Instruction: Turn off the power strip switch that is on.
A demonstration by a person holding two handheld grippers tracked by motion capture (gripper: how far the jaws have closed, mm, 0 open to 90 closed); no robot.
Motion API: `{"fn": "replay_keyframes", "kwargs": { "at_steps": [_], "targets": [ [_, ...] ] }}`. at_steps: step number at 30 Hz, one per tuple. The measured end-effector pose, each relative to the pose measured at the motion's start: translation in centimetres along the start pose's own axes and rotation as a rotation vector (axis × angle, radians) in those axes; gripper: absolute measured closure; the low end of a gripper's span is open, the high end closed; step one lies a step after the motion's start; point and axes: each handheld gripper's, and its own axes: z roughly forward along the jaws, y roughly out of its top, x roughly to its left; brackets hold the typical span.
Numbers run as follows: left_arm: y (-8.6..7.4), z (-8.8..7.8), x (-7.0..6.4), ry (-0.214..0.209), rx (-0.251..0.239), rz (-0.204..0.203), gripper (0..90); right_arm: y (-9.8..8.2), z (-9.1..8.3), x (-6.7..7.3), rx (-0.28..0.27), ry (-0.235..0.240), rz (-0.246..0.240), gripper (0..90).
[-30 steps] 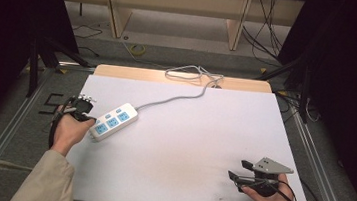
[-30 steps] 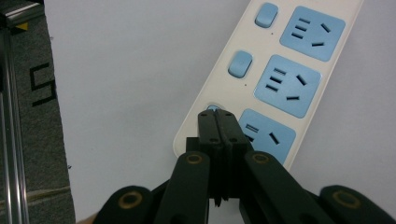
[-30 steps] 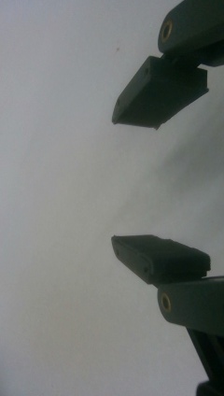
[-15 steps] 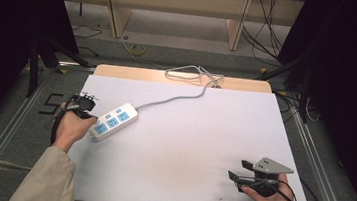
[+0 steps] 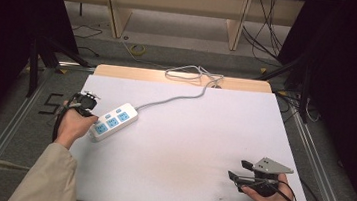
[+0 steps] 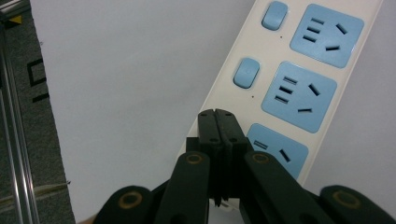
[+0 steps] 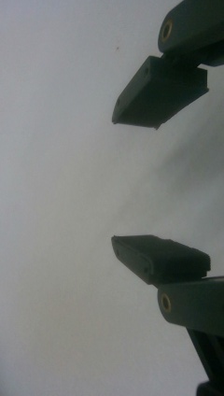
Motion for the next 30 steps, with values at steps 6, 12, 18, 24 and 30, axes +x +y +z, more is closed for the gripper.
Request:
{"fn": "replay_keyframes", "kwargs": {
  "at_steps": [6, 12, 18, 24, 30],
  "targets": [
    [0.3, 0.17, -0.14, -0.003, 0.008, 0.016, 89.6, 0.0, 0.02, 0.01, 0.0, 0.0, 0.0, 35.3],
    [0.61, 0.3, -0.11, -0.001, 0.02, 0.031, 89.6, 0.0, 0.01, 0.0, 0.0, 0.0, 0.0, 35.3],
    [0.8, 0.47, 0.04, 0.003, 0.033, 0.038, 89.6, -0.01, 0.01, -0.02, 0.0, 0.001, 0.0, 35.3],
    [0.8, 0.69, 0.19, 0.004, 0.042, 0.041, 89.6, -0.01, 0.02, 0.0, 0.001, 0.0, -0.001, 35.3],
    [0.82, 0.8, 0.24, 0.001, 0.045, 0.042, 89.6, -0.01, 0.03, -0.01, 0.002, 0.001, -0.001, 35.3]
  ]
}}
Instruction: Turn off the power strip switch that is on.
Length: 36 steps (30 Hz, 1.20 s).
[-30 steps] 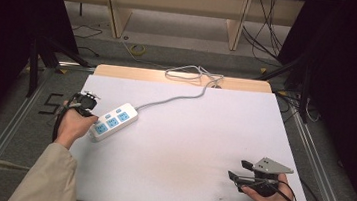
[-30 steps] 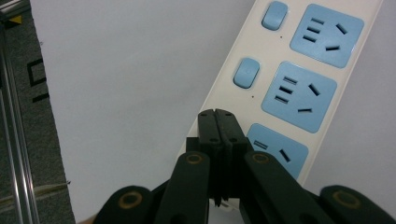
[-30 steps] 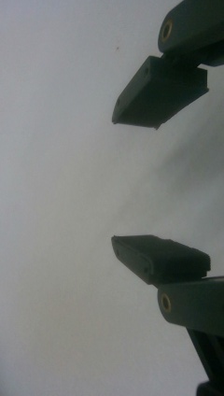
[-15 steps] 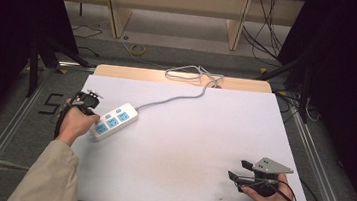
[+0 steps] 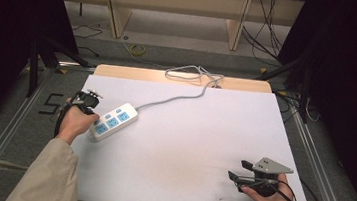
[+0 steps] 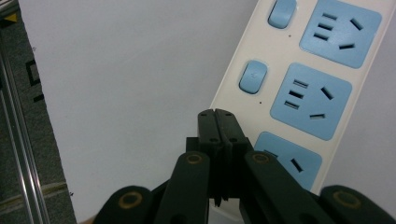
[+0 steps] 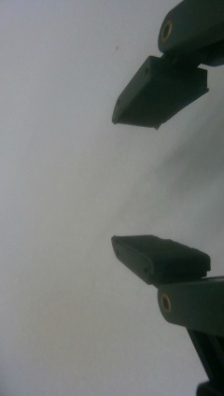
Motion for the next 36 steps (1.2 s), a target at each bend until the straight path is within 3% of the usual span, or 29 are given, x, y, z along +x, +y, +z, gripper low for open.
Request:
{"fn": "replay_keyframes", "kwargs": {
  "at_steps": [11, 20, 23, 27, 36],
  "targets": [
    [0.05, 0.12, -0.17, 0.003, 0.003, 0.02, 89.6, 0.0, 0.02, 0.02, 0.001, 0.001, -0.004, 35.3],
    [-0.21, 0.14, 0.17, -0.02, -0.012, 0.017, 89.7, 0.01, 0.04, 0.09, 0.003, 0.002, -0.006, 35.0],
    [-0.23, 0.14, -0.07, -0.006, -0.013, 0.046, 89.7, 0.02, 0.05, 0.1, 0.004, 0.004, -0.005, 34.9],
    [-0.29, 0.15, -0.17, -0.013, -0.009, 0.053, 89.6, 0.03, 0.09, 0.12, 0.003, 0.004, -0.005, 34.5],
    [-0.36, 0.2, -0.14, -0.015, -0.017, 0.048, 89.7, 0.07, 0.11, 0.14, 0.002, 0.007, -0.007, 34.4]
  ]
}}
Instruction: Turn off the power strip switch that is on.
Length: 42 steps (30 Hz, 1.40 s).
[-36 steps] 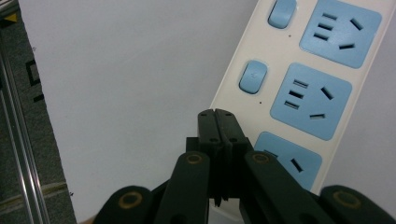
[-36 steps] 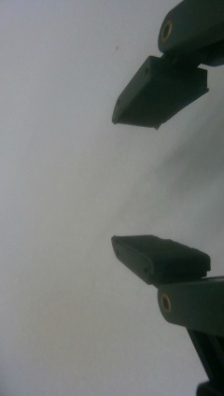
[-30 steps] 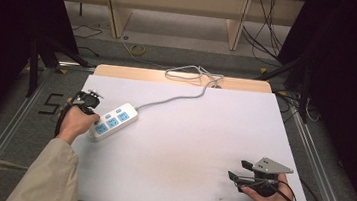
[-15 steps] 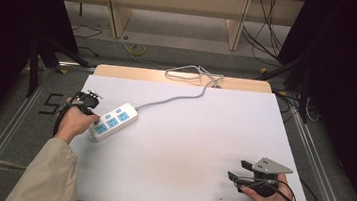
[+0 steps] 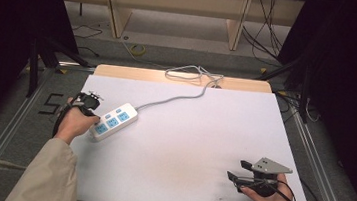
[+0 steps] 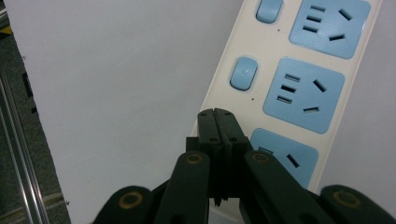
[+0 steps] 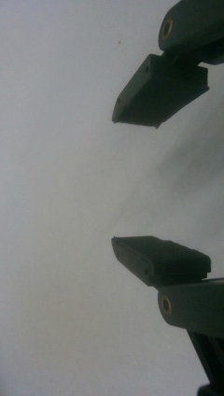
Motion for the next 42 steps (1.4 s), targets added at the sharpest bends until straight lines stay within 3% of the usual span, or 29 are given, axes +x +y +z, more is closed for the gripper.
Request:
{"fn": "replay_keyframes", "kwargs": {
  "at_steps": [22, 32, 42],
  "targets": [
    [-0.04, -0.02, -0.17, 0.012, -0.005, 0.001, 89.6, 0.01, -0.03, -0.04, 0.001, 0.0, -0.001, 34.6],
    [0.04, -0.03, -0.41, 0.028, 0.0, 0.022, 89.6, 0.0, 0.04, -0.11, 0.003, 0.002, -0.003, 34.6],
    [-0.14, -0.46, 0.11, 0.0, -0.021, -0.016, 89.5, -0.03, 0.03, -0.12, 0.004, 0.0, -0.002, 34.6]
  ]
}}
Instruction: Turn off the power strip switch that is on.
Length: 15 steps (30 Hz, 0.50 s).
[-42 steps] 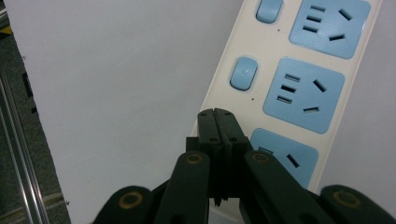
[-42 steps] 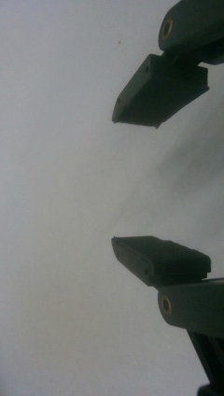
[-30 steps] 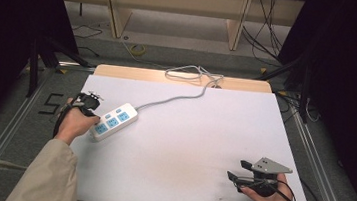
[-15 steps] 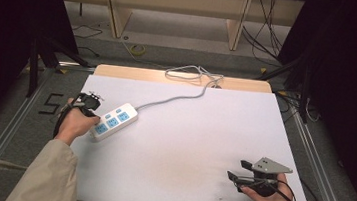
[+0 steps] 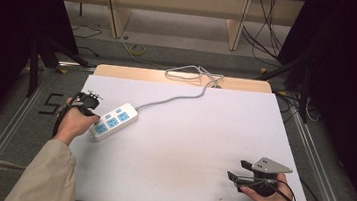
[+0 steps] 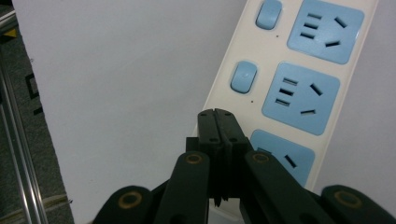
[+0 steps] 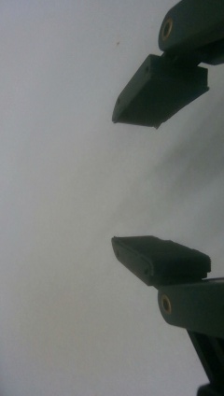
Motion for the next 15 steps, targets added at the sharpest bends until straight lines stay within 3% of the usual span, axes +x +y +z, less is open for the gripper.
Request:
{"fn": "replay_keyframes", "kwargs": {
  "at_steps": [15],
  "targets": [
    [-0.3, -1.3, -0.2, -0.009, -0.068, -0.026, 81.7, 0.0, 0.1, 0.0, 0.002, 0.0, 0.002, 34.7]
  ]
}}
